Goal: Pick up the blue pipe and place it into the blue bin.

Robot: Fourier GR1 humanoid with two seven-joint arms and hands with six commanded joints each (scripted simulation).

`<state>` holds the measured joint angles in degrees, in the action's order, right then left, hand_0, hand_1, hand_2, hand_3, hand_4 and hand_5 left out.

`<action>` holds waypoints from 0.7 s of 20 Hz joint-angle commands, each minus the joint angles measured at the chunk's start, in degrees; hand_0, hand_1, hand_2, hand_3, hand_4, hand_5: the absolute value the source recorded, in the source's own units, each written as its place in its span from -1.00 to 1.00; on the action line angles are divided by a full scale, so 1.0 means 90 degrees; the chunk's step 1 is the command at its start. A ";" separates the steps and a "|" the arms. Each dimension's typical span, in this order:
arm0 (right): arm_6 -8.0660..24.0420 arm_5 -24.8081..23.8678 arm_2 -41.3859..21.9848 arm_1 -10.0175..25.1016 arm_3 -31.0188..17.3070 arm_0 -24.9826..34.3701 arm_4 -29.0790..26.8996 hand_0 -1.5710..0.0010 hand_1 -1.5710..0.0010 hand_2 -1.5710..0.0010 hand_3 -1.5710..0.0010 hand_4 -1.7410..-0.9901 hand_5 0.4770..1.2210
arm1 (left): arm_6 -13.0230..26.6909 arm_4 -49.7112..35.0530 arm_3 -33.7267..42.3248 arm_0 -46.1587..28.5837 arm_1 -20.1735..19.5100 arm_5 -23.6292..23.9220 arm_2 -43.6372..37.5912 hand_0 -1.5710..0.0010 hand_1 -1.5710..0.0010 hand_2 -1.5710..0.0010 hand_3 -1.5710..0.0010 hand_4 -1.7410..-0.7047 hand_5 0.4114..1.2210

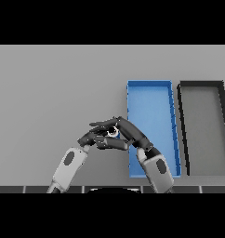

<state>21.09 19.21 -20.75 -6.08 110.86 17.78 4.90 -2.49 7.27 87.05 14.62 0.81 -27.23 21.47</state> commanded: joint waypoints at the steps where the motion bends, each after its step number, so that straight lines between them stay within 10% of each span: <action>1: 0.0032 0.0000 0.0070 -0.0056 -0.0074 0.0067 0.0002 -1.00 -1.00 -1.00 -0.99 -0.35 0.99 | 0.0196 0.0024 -0.0009 -0.0025 0.0014 0.0031 0.0012 0.69 0.71 0.71 0.78 0.32 0.24; 10: -0.0326 0.0111 0.0248 -0.0391 -0.0054 0.0039 0.0238 -1.00 -1.00 -1.00 -1.00 -0.35 1.00 | 0.0889 -0.0051 -0.0073 -0.0030 0.0104 0.0183 -0.0132 0.96 0.96 0.96 0.97 0.49 -0.67; 14: 0.0296 0.0235 0.0793 -0.0590 0.0157 0.0537 -0.0390 -1.00 -1.00 -1.00 -1.00 -0.34 1.00 | 0.0918 0.0066 -0.0214 -0.0054 0.0114 0.0247 -0.0085 0.98 0.98 0.98 0.99 0.49 -0.78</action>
<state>23.51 21.33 -13.57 -11.39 112.30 22.68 1.41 5.87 7.88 85.11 14.12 1.87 -25.03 20.73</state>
